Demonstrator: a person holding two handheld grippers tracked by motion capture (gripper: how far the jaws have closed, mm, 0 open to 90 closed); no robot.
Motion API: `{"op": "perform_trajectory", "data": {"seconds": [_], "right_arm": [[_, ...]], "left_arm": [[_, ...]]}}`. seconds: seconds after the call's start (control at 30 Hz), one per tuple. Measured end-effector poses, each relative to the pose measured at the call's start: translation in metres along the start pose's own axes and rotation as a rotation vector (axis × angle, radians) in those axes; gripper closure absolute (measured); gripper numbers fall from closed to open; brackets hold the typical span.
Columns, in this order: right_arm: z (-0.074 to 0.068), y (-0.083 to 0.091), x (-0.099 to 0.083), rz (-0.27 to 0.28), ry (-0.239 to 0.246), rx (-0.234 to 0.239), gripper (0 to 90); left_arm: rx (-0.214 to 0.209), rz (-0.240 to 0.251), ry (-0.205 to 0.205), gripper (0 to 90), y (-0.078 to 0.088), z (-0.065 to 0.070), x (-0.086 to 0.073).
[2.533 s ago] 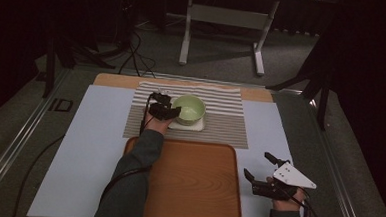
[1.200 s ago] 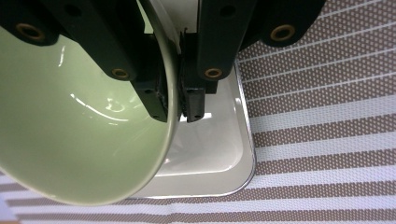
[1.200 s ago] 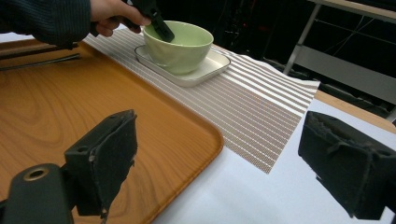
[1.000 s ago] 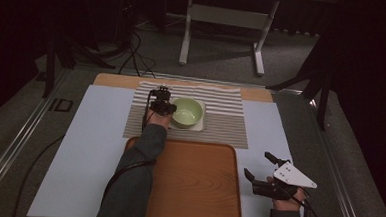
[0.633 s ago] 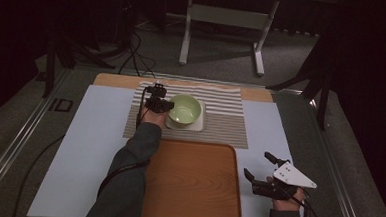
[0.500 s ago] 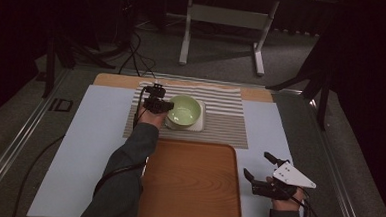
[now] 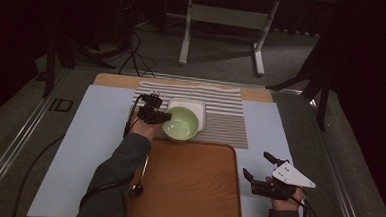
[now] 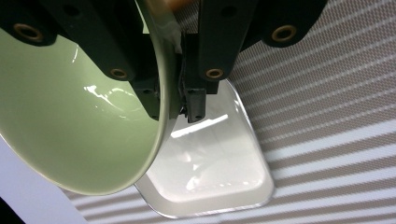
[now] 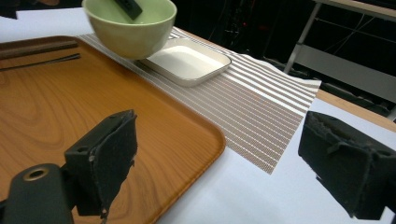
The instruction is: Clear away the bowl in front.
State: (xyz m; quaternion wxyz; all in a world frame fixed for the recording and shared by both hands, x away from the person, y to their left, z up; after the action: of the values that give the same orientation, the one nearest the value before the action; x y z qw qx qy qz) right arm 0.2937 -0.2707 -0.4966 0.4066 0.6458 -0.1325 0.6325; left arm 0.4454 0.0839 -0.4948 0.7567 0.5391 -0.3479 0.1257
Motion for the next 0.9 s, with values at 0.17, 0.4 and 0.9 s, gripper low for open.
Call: {"op": "perform_trajectory", "data": {"seconds": [0.17, 0.4, 0.9], "right_arm": [[-0.001, -0.002, 0.000, -0.002, 0.004, 0.005, 11.2], [-0.001, -0.002, 0.000, 0.003, -0.005, 0.002, 11.2], [0.000, 0.000, 0.000, 0.004, -0.004, -0.002, 11.2]], "left_arm": [[-0.056, 0.008, 0.010, 83.0, 0.013, 0.011, -0.021], [-0.097, -0.002, 0.046, 82.6, 0.020, 0.022, -0.048], [-0.063, -0.079, 0.040, 82.3, 0.034, 0.028, -0.102]]}}
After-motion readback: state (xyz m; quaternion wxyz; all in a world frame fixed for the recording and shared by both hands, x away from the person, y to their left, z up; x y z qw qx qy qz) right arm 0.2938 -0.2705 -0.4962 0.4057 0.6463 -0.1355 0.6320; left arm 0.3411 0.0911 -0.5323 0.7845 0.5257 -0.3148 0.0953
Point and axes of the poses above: each handheld gripper's, and its own axes: y roughly backward along the jaws, x roughly out of its top, z roughly to its right, the point moved 5 cm from there along -y, roughly forward along the jaws, and after that the axes turned 6 degrees about x, right-handed, at the moved point
